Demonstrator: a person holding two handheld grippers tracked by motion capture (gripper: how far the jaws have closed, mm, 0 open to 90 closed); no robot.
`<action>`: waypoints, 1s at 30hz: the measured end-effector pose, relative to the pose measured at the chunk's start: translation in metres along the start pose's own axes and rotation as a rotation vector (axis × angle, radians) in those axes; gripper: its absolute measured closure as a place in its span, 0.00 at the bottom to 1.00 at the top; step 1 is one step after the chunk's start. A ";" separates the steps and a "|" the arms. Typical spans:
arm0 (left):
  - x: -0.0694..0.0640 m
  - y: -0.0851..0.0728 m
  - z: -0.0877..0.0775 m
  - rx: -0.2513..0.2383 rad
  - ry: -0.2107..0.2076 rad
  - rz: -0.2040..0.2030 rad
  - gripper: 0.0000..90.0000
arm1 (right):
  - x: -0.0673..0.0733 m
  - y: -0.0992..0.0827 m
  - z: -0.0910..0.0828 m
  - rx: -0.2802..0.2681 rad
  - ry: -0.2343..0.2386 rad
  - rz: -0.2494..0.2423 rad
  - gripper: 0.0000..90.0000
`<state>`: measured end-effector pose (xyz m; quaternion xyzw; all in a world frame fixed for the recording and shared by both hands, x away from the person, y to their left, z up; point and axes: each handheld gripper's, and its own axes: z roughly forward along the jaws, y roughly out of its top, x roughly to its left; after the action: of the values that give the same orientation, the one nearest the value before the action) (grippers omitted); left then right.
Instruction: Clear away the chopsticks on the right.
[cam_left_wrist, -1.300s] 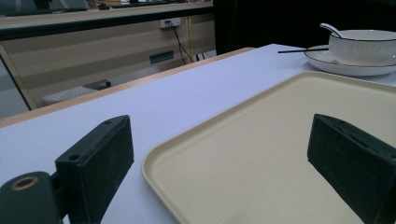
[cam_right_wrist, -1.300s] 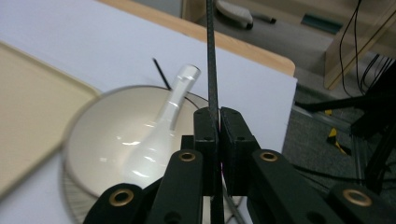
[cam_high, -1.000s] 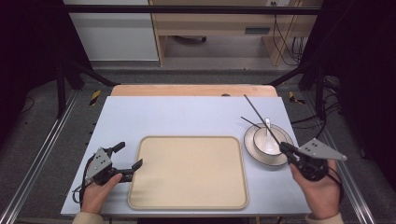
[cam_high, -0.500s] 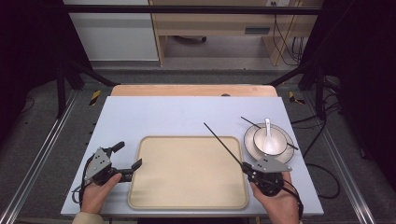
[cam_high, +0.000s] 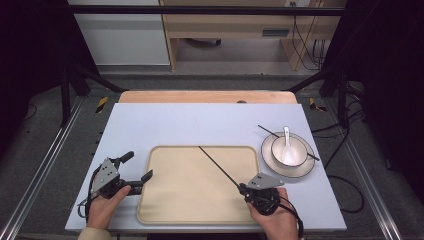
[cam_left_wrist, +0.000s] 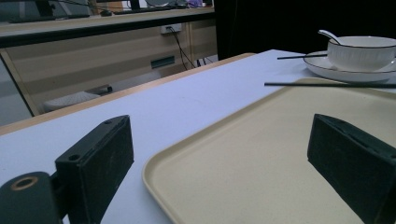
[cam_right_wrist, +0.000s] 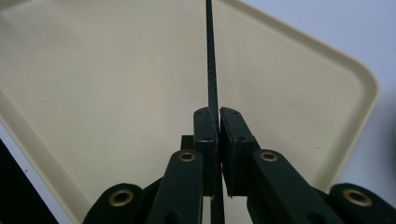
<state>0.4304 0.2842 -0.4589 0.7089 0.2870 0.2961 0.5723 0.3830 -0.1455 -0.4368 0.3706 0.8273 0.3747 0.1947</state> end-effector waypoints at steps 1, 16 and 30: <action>0.000 0.000 0.000 -0.001 -0.001 0.000 0.08 | 0.002 -0.001 0.003 0.010 0.004 -0.001 0.95; -0.001 0.000 0.001 0.001 -0.005 0.002 0.08 | 0.013 -0.007 0.016 0.062 0.024 0.004 0.95; 0.000 0.000 0.000 -0.002 -0.003 0.000 0.08 | 0.015 -0.013 0.022 0.089 0.030 0.004 0.95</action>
<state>0.4305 0.2835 -0.4586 0.7089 0.2856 0.2952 0.5733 0.3806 -0.1296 -0.4618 0.3751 0.8451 0.3435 0.1649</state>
